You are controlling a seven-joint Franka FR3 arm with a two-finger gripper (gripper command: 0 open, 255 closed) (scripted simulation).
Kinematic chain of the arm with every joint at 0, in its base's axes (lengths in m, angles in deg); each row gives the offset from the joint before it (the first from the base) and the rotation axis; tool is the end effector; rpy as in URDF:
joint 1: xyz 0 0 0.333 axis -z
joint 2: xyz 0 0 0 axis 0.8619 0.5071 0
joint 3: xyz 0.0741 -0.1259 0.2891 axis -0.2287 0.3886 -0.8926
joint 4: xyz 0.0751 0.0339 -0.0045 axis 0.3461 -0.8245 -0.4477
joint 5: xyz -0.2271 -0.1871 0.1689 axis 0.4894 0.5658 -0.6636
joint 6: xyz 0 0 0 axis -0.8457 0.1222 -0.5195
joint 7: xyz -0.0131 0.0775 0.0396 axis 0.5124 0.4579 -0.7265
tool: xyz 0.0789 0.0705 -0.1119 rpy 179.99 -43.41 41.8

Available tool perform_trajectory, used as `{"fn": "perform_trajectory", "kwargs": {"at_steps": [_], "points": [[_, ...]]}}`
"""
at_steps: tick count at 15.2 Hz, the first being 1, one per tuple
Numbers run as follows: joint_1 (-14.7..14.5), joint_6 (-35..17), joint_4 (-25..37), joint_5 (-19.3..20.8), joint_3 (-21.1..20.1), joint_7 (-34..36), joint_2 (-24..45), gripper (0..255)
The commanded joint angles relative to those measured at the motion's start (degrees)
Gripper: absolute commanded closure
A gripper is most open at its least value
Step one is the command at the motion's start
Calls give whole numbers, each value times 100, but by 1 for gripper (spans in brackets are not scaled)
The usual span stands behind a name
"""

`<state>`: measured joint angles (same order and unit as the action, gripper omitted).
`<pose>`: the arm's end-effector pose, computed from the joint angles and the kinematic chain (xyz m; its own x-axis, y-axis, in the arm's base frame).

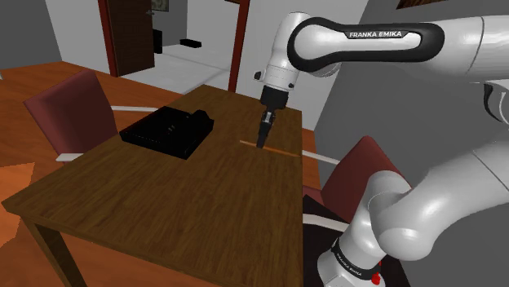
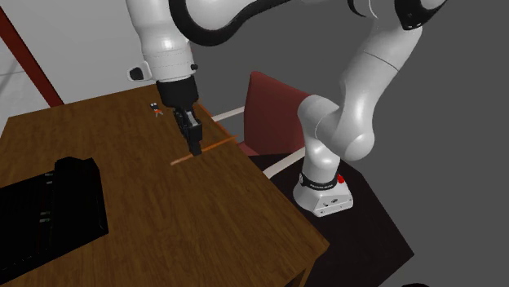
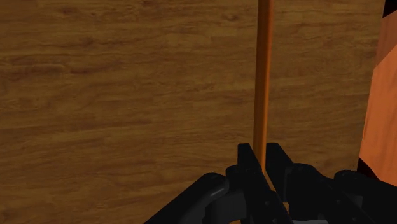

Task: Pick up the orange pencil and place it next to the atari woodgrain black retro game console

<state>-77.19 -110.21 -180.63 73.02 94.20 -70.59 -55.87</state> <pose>0.3313 0.0495 0.4857 0.8868 0.4617 0.0194 0.4534 -0.8612 -0.2297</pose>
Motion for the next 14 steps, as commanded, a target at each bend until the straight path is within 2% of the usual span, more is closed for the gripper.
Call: {"fn": "perform_trajectory", "kwargs": {"at_steps": [1,10,14], "points": [[26,-22,341,23,175,-224,402,255],[206,221,2125,-172,915,-1282,2180,255],[225,18,2011,-210,937,-1373,2288,255]]}}
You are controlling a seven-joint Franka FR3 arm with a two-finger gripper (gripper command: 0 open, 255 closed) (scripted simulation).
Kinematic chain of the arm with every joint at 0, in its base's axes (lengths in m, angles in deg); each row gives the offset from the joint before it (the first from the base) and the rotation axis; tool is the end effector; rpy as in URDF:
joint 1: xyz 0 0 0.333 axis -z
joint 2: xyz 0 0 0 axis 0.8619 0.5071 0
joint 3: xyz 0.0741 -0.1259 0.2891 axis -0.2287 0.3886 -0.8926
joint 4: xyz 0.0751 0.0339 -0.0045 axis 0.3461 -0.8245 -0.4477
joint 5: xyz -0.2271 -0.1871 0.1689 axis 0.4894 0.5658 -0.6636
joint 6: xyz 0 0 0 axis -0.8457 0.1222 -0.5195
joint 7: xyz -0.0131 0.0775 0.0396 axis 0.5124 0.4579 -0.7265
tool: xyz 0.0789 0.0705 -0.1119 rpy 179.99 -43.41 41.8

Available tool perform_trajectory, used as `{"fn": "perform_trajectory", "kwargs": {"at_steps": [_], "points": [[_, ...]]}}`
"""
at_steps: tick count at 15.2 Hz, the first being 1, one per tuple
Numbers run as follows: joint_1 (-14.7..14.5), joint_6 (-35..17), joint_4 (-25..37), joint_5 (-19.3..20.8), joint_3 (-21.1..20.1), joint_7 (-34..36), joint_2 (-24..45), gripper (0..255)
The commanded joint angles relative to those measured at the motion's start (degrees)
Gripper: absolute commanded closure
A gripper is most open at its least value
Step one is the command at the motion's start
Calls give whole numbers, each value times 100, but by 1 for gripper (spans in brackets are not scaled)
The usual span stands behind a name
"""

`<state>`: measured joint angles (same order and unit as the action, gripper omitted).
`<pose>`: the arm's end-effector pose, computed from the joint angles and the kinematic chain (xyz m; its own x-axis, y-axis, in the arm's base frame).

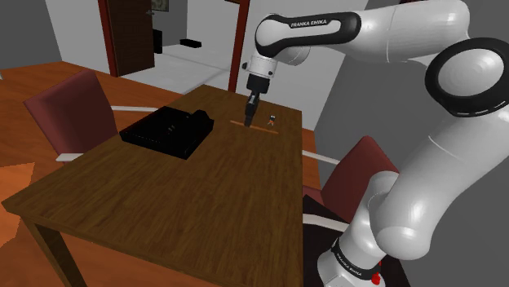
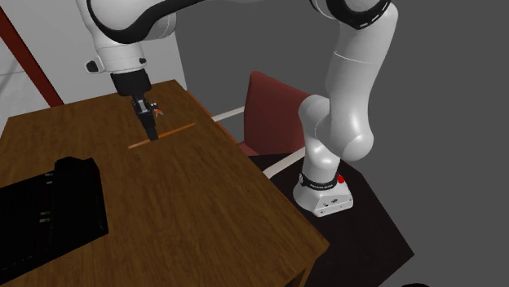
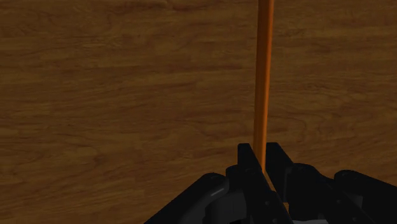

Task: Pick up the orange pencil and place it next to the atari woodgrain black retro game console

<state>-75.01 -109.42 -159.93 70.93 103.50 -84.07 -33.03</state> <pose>0.4581 -0.0214 0.4770 0.8863 0.4627 0.0193 0.4543 -0.8609 -0.2291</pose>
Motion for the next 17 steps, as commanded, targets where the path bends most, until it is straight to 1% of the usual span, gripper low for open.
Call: {"fn": "perform_trajectory", "kwargs": {"at_steps": [1,17], "points": [[6,-135,-123,-8,9,-42,17,255],[2,-1298,-965,-224,35,-373,399,255]]}}
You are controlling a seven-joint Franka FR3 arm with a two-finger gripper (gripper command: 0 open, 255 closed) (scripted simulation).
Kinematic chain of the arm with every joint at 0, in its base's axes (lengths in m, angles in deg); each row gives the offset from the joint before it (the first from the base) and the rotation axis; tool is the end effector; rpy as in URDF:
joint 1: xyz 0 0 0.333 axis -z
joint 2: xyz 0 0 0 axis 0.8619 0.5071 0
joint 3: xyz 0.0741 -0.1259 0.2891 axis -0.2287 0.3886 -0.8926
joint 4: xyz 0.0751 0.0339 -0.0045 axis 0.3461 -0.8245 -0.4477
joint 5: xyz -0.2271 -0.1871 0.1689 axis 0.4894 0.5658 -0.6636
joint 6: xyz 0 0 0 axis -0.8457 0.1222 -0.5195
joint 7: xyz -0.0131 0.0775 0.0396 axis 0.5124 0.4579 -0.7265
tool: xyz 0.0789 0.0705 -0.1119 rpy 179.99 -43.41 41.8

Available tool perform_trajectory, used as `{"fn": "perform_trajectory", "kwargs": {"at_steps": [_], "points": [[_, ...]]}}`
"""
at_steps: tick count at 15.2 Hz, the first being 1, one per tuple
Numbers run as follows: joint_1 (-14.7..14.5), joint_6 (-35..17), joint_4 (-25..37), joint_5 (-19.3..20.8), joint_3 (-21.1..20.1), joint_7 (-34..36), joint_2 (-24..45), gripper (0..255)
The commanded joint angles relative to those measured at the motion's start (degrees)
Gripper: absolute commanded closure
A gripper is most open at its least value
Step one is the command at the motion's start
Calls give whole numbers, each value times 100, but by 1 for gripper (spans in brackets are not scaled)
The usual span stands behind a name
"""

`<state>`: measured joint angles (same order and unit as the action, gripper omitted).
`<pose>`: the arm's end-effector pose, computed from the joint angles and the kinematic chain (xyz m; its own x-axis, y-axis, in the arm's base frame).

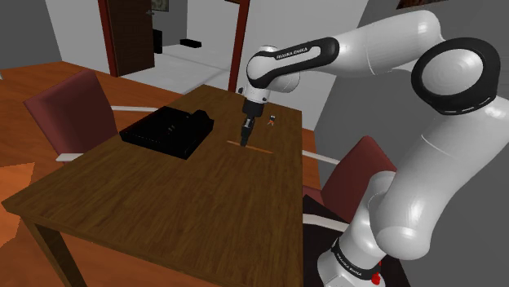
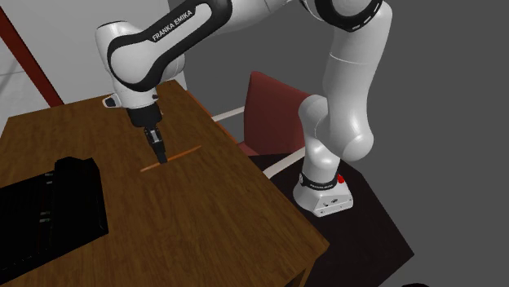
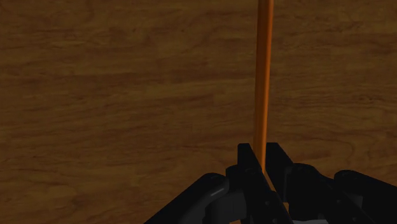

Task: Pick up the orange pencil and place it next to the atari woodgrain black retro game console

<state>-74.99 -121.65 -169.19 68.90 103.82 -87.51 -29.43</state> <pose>0.4630 -0.0221 0.3993 0.8863 0.4628 0.0192 0.4544 -0.8608 -0.2292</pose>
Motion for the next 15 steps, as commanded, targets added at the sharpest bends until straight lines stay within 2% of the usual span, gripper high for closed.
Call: {"fn": "perform_trajectory", "kwargs": {"at_steps": [1,9,15], "points": [[0,-146,-81,-42,4,-54,74,255],[-3,-757,-394,-267,4,-304,430,255],[-2,-757,-394,-267,3,-304,430,255]]}}
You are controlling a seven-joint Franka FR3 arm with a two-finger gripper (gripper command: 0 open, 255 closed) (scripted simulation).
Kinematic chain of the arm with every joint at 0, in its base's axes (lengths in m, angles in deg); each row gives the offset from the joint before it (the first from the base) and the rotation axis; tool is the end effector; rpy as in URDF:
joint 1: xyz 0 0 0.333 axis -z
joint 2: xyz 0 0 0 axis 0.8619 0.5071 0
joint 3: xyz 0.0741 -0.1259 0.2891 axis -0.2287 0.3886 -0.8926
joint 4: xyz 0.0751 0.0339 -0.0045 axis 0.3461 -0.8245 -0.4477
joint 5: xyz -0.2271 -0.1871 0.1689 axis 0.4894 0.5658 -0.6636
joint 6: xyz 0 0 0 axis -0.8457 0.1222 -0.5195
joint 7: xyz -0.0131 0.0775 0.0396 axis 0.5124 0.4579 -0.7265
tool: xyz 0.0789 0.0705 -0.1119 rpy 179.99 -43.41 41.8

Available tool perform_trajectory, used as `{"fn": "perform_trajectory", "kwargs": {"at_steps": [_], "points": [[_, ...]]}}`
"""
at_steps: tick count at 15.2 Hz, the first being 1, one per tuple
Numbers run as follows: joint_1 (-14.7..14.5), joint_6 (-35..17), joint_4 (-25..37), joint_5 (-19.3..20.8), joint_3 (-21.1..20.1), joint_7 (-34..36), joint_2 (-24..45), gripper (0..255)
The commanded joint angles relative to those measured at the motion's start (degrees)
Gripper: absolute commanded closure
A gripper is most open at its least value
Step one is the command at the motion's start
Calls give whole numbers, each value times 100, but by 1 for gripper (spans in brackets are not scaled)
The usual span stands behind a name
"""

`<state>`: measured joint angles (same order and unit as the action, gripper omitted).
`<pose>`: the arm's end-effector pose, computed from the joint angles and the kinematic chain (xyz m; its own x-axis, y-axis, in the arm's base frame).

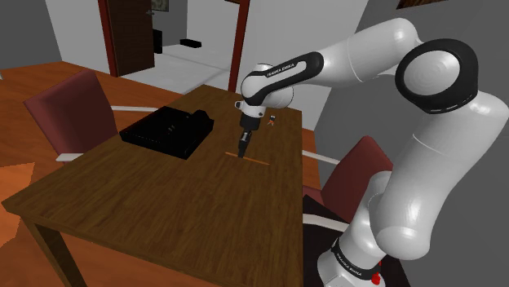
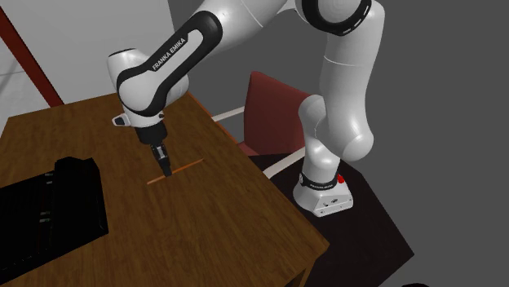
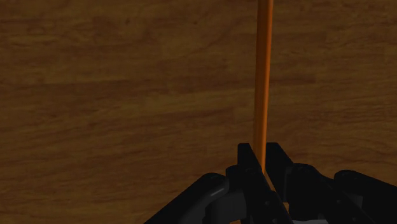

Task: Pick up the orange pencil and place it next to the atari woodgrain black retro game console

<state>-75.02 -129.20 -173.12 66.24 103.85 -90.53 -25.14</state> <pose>0.4683 -0.0217 0.3490 0.8863 0.4627 0.0193 0.4544 -0.8609 -0.2289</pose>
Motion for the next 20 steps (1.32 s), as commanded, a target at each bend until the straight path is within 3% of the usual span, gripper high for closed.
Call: {"fn": "perform_trajectory", "kwargs": {"at_steps": [1,2,3,8,12,20], "points": [[0,-2,-1,-1,0,-2,1,255],[0,-2,-1,-1,0,-2,1,255],[0,-2,-1,-1,0,-1,1,0],[0,-2,-1,-1,0,-1,1,0],[59,697,451,217,64,138,-273,0],[59,697,451,217,64,138,-273,0]]}}
